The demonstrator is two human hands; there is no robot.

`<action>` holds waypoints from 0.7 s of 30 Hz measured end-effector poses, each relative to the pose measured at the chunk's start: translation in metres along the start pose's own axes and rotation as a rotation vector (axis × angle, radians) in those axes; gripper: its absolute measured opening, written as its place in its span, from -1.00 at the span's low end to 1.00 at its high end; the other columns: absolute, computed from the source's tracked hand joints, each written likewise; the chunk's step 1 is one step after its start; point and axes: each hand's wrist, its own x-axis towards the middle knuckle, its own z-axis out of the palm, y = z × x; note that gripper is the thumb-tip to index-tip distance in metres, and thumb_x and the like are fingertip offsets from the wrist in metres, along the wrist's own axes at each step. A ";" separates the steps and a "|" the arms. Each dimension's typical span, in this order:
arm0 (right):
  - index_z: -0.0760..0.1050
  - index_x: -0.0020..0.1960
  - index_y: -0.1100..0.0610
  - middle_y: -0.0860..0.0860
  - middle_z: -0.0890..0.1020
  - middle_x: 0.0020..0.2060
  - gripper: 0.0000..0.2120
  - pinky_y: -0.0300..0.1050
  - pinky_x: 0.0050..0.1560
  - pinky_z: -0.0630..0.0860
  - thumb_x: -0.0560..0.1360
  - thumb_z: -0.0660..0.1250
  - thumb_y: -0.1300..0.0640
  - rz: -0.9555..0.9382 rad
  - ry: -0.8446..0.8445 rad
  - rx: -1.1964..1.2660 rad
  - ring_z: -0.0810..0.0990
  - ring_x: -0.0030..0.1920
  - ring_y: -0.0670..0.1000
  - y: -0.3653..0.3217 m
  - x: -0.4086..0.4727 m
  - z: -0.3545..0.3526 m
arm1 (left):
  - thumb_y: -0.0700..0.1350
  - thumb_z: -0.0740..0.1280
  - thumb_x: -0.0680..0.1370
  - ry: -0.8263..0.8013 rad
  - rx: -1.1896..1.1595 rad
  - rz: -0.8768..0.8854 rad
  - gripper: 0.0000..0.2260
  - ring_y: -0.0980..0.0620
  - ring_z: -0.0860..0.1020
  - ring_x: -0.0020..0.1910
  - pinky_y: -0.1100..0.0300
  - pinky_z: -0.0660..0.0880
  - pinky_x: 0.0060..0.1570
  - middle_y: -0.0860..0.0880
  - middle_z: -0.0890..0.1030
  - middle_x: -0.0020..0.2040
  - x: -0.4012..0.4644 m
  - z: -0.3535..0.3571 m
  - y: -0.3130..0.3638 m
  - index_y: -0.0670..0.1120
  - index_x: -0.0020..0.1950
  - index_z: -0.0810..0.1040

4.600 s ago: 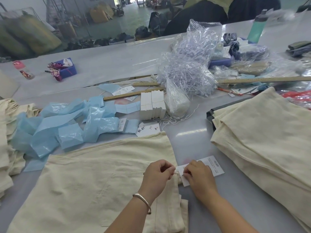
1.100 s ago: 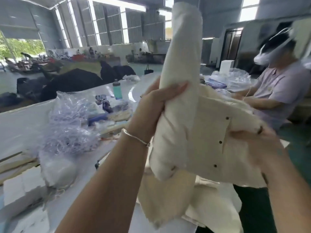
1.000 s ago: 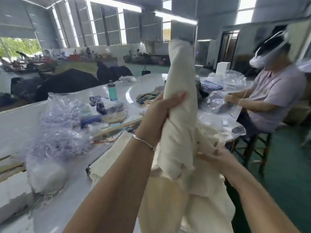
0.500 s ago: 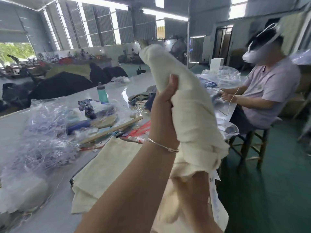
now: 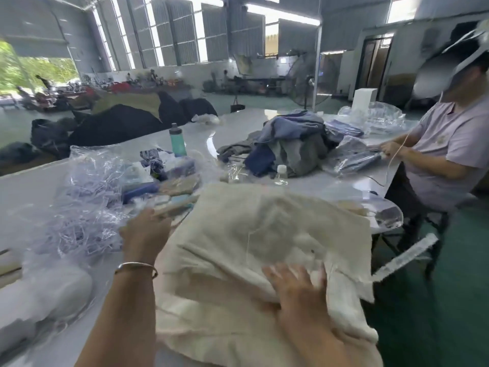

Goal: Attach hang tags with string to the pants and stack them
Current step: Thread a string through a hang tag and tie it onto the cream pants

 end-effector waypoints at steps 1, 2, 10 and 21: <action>0.24 0.47 -0.15 -0.02 0.38 0.41 -0.39 0.34 0.41 -0.05 0.45 0.31 0.05 -0.038 -0.161 -0.019 0.33 0.39 0.12 -0.009 0.008 0.013 | 0.07 0.24 0.46 0.048 0.100 0.019 -0.62 -0.22 0.55 0.12 0.01 0.45 0.14 -0.22 0.62 0.12 -0.008 0.003 -0.012 -0.13 0.13 0.61; 0.15 0.50 -0.14 -0.02 0.31 0.45 -0.46 0.32 0.43 -0.11 0.55 0.18 0.04 -0.055 -0.274 -0.055 0.25 0.43 0.10 -0.015 0.016 0.020 | 0.09 0.21 0.46 0.007 0.136 0.061 -0.58 -0.21 0.53 0.17 0.01 0.42 0.17 -0.20 0.62 0.14 -0.020 0.008 -0.020 -0.13 0.13 0.64; 0.30 0.41 -0.03 -0.01 0.39 0.36 -0.56 0.02 0.32 0.30 0.54 0.08 0.19 -0.168 -0.368 -0.150 0.35 0.35 0.09 -0.052 0.050 0.029 | -0.11 0.36 0.54 -0.284 -0.086 -0.081 -0.80 0.06 0.53 0.14 0.48 0.36 -0.02 -0.02 0.63 0.18 -0.079 0.022 -0.095 -0.07 0.13 0.66; 0.52 -0.22 0.01 -0.11 0.57 -0.36 -0.89 -0.11 -0.25 0.36 0.48 0.34 0.15 -0.494 -0.130 0.682 0.52 -0.25 0.00 -0.304 -0.020 0.001 | -0.23 0.28 0.59 0.138 -0.395 -0.354 -0.85 0.15 0.64 -0.28 0.31 0.53 -0.22 -0.04 0.70 -0.18 -0.198 -0.199 -0.258 -0.08 -0.06 0.63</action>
